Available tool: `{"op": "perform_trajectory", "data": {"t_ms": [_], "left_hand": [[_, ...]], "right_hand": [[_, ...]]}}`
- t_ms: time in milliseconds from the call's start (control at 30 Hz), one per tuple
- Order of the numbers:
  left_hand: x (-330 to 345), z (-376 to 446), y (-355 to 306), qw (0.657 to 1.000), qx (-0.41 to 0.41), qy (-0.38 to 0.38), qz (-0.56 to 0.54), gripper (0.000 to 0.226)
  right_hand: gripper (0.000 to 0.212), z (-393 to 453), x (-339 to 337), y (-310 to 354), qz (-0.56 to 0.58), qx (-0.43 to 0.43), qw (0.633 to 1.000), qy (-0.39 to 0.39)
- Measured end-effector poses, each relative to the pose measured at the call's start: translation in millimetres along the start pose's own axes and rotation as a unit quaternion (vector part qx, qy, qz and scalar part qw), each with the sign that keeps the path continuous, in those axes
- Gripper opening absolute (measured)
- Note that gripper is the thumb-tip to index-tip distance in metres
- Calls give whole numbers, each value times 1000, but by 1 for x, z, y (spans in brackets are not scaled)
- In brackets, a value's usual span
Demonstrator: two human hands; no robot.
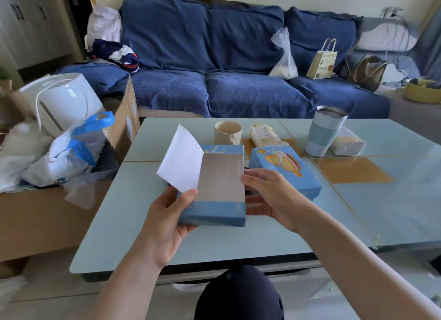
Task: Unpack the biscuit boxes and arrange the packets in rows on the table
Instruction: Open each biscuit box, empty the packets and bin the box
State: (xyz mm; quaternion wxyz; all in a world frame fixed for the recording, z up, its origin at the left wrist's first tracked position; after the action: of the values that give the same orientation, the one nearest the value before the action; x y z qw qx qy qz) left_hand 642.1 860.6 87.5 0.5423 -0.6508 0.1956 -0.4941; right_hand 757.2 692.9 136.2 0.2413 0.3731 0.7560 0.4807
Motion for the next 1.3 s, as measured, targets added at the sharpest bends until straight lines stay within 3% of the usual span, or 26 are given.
{"op": "perform_trajectory", "data": {"t_ms": [33, 133, 200, 333, 400, 567, 700, 800, 900, 1133, 1300], "left_hand": [[7, -3, -1, 1000, -6, 9, -6, 5], [18, -4, 5, 999, -19, 44, -15, 48], [27, -6, 8, 998, -26, 60, -21, 57], [48, -6, 13, 990, -52, 119, -54, 46], [61, -5, 17, 987, -90, 111, -67, 37], [108, -4, 26, 990, -83, 92, 67, 52], [147, -4, 45, 989, -57, 53, 125, 84], [181, -7, 66, 985, -24, 64, 157, 79], [221, -14, 93, 979, -3, 106, 176, 64], [314, -44, 173, 955, -10, 216, 204, 70], [363, -74, 232, 928, -52, 301, 214, 72]], "right_hand": [[17, -3, -6, -2, 14, -1, 1000, -1], [22, -11, -22, -6, 54, -1, 998, -15], [29, -16, -32, -9, 69, 0, 997, -25], [30, -30, -56, -16, 88, -15, 995, -33], [28, -38, -70, -19, 88, -26, 995, -37], [27, -59, -103, -30, 104, -41, 992, -59], [25, -81, -139, -40, 136, -52, 987, -65], [40, -103, -172, -50, 159, -53, 983, -74], [39, -124, -205, -63, 132, -54, 981, -135], [9, -165, -283, -121, 69, -35, 944, -321], [17, -190, -336, -175, 49, 11, 922, -384]]}}
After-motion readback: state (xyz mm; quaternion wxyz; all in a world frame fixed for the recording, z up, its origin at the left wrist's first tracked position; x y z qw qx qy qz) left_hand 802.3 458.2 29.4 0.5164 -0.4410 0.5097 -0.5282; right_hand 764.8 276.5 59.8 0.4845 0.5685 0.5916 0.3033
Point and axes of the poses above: each hand's wrist, its own z-axis towards the middle knuckle, its own x-axis out of the palm, y = z × x, the point moved 3 cm from there along z, towards the middle knuckle, and after that the axes turned 10 degrees about x, right-handed, at the moved point
